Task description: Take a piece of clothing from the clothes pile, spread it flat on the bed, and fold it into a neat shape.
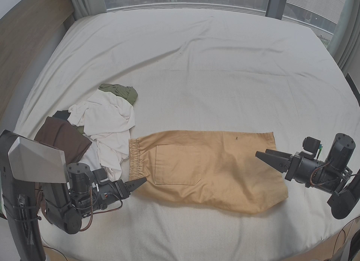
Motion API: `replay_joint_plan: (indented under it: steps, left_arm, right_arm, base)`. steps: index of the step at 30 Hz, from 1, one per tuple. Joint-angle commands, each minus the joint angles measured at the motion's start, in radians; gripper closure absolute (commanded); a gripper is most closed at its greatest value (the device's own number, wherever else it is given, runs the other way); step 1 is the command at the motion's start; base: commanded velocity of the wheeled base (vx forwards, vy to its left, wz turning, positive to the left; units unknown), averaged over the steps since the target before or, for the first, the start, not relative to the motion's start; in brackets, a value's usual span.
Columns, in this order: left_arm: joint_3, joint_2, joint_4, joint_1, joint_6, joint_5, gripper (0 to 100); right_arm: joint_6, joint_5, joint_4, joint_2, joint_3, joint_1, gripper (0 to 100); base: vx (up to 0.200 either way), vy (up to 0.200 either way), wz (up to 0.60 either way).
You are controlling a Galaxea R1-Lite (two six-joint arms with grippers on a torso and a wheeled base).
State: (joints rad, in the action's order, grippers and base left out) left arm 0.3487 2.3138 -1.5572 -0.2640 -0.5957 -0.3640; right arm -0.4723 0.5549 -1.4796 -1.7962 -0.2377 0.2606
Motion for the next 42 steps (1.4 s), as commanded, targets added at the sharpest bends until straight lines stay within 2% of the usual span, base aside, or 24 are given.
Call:
replay_joint_plan:
  steps: [1, 6, 13, 23, 24, 34, 42]
  left_arm:
    - [0.046, 0.05, 0.003, -0.018, -0.038, 0.01, 0]
    - [0.119, 0.05, 0.003, -0.055, -0.154, 0.047, 0]
    - [0.173, 0.056, 0.003, -0.067, -0.225, 0.059, 0]
    - [0.17, 0.047, 0.003, -0.069, -0.248, 0.08, 0]
    - [0.17, 0.049, 0.003, -0.069, -0.248, 0.093, 100]
    - [0.153, 0.007, 0.002, -0.067, -0.248, 0.125, 100]
    - [0.009, -0.169, 0.006, -0.055, -0.22, 0.134, 100]
  right_arm:
    - [0.0, 0.0, -0.004, 0.011, 0.003, 0.005, 0]
    - [0.0, 0.0, -0.005, 0.011, 0.006, 0.005, 0]
    - [0.0, 0.0, -0.005, 0.011, 0.009, 0.008, 0]
    - [0.001, 0.0, -0.005, 0.008, 0.014, 0.023, 0]
    - [0.001, 0.0, -0.005, 0.008, 0.015, 0.023, 0]
    - [0.001, -0.001, -0.004, 0.003, 0.023, 0.037, 0]
    - [0.006, -0.001, -0.005, -0.031, 0.038, 0.038, 0]
  base:
    - [0.0, 0.0, 0.0]
    - [0.0, 0.0, 0.0]
    - [0.0, 0.0, 0.0]
    - [0.0, 0.0, 0.0]
    - [0.0, 0.0, 0.0]
    - [0.0, 0.0, 0.0]
    - [0.0, 0.0, 0.0]
